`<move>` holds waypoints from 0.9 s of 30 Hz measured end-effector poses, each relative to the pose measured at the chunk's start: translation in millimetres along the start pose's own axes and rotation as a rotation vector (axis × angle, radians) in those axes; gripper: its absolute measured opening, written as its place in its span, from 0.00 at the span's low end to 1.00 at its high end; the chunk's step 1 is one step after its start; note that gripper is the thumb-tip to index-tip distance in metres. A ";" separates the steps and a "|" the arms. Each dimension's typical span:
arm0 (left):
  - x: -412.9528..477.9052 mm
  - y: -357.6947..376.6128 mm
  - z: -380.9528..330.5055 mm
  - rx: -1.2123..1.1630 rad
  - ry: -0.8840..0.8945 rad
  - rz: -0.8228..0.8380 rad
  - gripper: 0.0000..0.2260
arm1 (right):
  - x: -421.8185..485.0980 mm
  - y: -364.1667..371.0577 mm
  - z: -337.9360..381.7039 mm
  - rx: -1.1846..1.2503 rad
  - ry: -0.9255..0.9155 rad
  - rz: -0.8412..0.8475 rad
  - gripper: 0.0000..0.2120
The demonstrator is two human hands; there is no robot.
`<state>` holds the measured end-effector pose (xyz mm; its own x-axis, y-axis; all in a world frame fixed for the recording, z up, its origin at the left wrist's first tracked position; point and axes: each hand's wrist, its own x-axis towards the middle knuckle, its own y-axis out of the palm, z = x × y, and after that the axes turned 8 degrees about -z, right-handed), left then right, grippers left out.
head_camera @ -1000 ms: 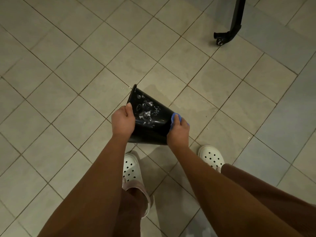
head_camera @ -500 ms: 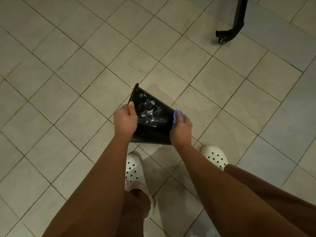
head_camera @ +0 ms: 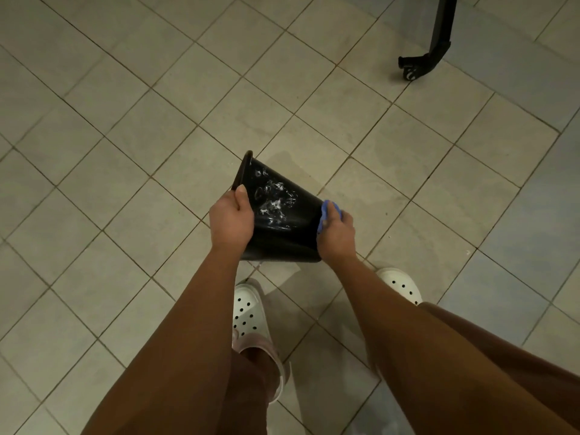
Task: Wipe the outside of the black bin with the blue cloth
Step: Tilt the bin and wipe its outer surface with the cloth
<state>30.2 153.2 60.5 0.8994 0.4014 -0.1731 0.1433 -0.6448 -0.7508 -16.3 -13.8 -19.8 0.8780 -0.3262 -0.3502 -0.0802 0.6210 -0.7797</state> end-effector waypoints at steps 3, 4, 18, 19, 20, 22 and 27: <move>2.8 -1.0 0.2 0.003 -0.014 0.017 0.18 | -35.3 8.1 17.7 0.064 0.179 -0.087 0.30; 3.5 -1.3 0.8 -0.012 -0.026 0.033 0.18 | -48.7 11.7 24.5 0.034 0.111 -0.125 0.34; 4.6 -5.9 -4.1 -0.187 -0.121 0.123 0.22 | -49.4 20.0 8.5 0.141 -0.028 -0.193 0.23; 5.4 -6.6 -2.7 -0.183 -0.130 0.134 0.23 | -58.3 21.0 9.0 0.114 -0.063 -0.226 0.24; 6.0 -7.1 -1.1 -0.177 -0.141 0.149 0.23 | -66.0 22.6 8.1 0.090 -0.114 -0.245 0.25; 6.4 -8.4 -0.5 -0.165 -0.165 0.177 0.24 | -75.4 26.1 7.1 0.076 -0.221 -0.226 0.29; 4.5 -7.3 -2.6 -0.199 -0.228 0.157 0.22 | -44.3 14.4 7.7 0.030 -0.502 -0.088 0.28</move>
<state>34.3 158.0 66.9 0.8046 0.4078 -0.4317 0.1082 -0.8154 -0.5687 -52.7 15.0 -11.5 0.9999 -0.0002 0.0145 0.0114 0.6294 -0.7770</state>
